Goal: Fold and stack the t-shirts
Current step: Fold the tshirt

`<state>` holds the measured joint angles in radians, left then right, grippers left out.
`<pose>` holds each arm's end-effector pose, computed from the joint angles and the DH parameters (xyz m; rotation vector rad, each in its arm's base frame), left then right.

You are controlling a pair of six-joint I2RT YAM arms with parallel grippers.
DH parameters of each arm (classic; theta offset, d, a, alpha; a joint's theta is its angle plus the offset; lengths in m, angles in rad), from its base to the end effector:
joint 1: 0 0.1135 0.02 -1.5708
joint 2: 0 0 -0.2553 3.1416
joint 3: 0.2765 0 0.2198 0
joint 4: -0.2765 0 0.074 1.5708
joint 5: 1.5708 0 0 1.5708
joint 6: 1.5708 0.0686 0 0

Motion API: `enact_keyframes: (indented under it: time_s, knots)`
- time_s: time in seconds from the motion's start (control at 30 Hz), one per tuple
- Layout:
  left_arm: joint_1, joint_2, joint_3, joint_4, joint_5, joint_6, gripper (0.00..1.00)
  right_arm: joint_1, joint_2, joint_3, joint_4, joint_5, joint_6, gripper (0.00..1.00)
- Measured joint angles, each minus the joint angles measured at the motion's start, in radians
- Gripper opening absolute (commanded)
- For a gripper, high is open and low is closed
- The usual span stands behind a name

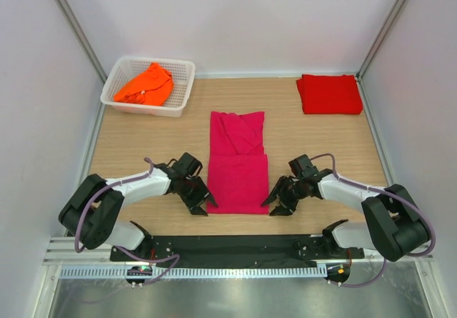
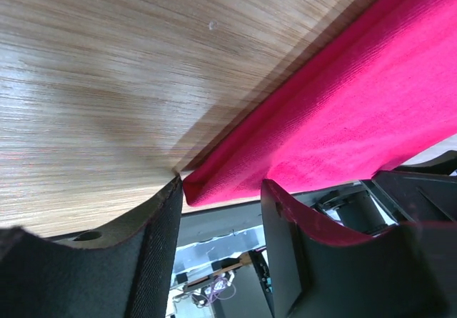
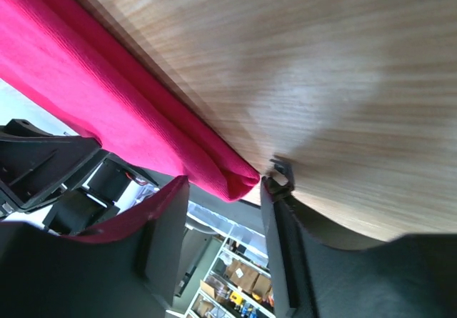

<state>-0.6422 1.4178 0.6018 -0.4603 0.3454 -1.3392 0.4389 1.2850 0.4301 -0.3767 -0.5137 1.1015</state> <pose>0.1542 -0.1443 0.1203 0.9339 -2.7934 0.6468 0.1455 0.1055 0.1122 -0.8173 -2.7757 -0.8896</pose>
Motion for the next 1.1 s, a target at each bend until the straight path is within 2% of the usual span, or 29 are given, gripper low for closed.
enact_keyframes:
  time_s: [0.3,0.37,0.43,0.53,0.8,1.1]
  knots:
    - [0.0,0.005,-0.005,0.006,0.003,-0.007,0.39,0.0,0.031,-0.001,0.034,-0.001,0.0,0.36]
    - [0.0,0.008,-0.004,0.008,0.003,-0.006,0.39,0.0,0.036,-0.002,0.04,-0.004,-0.004,0.38]
    - [0.0,0.01,-0.004,0.008,0.004,-0.006,0.38,0.0,0.038,-0.002,0.043,-0.011,-0.008,0.48]
    - [0.0,0.012,-0.003,0.009,0.006,-0.003,0.38,0.0,0.031,0.006,0.046,-0.019,-0.029,0.56]
    - [0.0,0.014,-0.002,0.009,0.01,0.011,0.37,0.0,-0.041,-0.015,0.01,0.01,-0.053,0.56]
    - [0.0,0.026,0.006,0.008,0.018,0.013,0.36,0.02,-0.016,-0.031,0.058,-0.027,-0.006,0.54]
